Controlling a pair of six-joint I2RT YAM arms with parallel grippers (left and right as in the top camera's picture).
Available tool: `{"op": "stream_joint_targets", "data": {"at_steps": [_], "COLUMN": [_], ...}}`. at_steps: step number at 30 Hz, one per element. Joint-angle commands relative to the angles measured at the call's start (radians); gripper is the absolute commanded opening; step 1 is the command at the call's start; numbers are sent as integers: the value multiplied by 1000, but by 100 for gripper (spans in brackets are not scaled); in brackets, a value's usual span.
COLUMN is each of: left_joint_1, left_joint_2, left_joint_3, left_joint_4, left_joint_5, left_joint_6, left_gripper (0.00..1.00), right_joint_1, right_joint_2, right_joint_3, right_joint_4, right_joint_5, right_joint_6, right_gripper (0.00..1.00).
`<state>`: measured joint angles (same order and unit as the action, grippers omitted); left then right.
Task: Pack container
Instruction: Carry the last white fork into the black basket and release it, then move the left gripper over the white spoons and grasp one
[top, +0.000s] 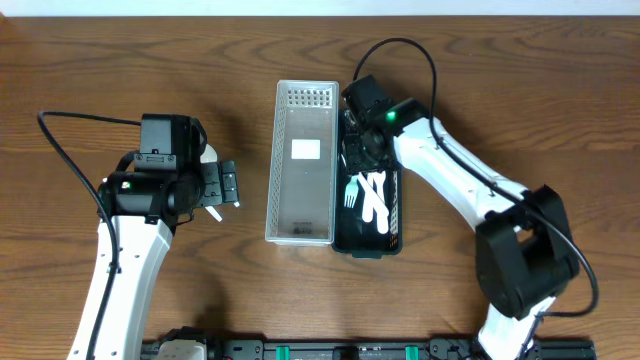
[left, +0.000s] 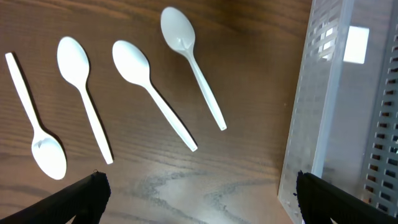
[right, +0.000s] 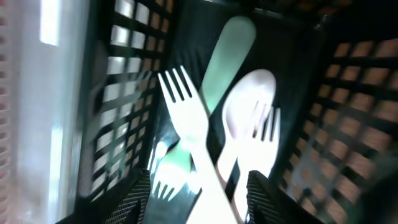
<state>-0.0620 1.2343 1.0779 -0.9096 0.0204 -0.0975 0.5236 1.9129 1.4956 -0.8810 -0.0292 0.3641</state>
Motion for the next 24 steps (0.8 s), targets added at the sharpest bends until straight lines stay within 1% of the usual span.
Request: {"op": "stream_joint_targets", "data": {"at_steps": [1,4,7,10,13,14,16,21,24], "left_joint_1": [-1,-1,-1,-1,0,0,0,3,21], "left_joint_2": [-20,-38,-41,-22,20,43,97,281,398], "left_joint_3": [15,38,109,195,246,249,249,249,249], "left_joint_4": [-20,-39,-51,-43,6,40,77,89,90], "left_joint_5": [-1,-3,-6,-22,-63,-66,-66,-66,-65], "left_joint_6": [5,-42,-132,-233,-289,-303,-328,-351,-425], "left_gripper": [98,98,98,98,98,98,98,98,98], "right_joint_1": [-42,-95,-183,-298,-416,-455,-521,-602,-610], "right_joint_2": [-138,-225,-328,-407,-441,-442,-435,-406,-387], "right_joint_3": [89,122,127,127,127,127,125,116,110], "right_joint_4": [-21,-53,-76,-133,-212,-240,-290,-351,-369], "right_joint_5": [15,22,21,21,21,20,18,18,18], "right_joint_6": [-55,-55,-54,-46,-47,-47,-48,-106,-135], "right_gripper": [54,57,61,68,72,77,80,80,80]}}
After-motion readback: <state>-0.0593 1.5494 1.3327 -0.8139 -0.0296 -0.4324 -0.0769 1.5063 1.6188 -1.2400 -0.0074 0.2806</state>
